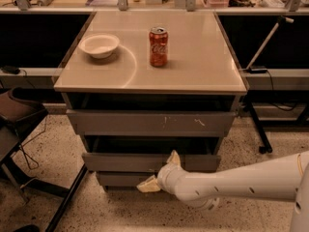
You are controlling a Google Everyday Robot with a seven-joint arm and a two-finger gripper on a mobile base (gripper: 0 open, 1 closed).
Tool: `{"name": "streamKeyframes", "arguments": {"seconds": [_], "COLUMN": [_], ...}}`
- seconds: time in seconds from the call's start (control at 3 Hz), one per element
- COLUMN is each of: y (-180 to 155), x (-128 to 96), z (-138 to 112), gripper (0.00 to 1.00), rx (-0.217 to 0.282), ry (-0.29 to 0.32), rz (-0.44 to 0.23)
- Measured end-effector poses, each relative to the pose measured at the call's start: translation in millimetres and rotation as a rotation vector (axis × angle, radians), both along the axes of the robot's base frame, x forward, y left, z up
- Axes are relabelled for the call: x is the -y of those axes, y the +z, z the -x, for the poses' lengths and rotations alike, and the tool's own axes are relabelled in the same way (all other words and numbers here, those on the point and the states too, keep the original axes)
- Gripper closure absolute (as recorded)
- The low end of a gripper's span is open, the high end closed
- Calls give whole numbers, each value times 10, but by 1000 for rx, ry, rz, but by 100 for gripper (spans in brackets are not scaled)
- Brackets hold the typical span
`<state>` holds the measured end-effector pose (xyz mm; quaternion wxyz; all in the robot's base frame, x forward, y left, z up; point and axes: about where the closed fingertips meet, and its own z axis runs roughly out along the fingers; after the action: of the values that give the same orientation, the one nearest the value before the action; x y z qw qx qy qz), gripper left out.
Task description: Open middle drawer
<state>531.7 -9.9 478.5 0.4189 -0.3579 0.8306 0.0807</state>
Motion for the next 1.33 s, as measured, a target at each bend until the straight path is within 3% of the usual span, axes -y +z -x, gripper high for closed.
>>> {"name": "streamKeyframes", "arguments": {"seconds": [0.33, 0.67, 1.0, 1.33], "y": [-78, -147, -161, -318], "x": [15, 30, 11, 151], "z": [-321, -253, -212, -388], "gripper": [0, 0, 0, 0], "rx": [-46, -100, -89, -72], "ry": [71, 106, 91, 32], "rz": [35, 34, 47, 38]}}
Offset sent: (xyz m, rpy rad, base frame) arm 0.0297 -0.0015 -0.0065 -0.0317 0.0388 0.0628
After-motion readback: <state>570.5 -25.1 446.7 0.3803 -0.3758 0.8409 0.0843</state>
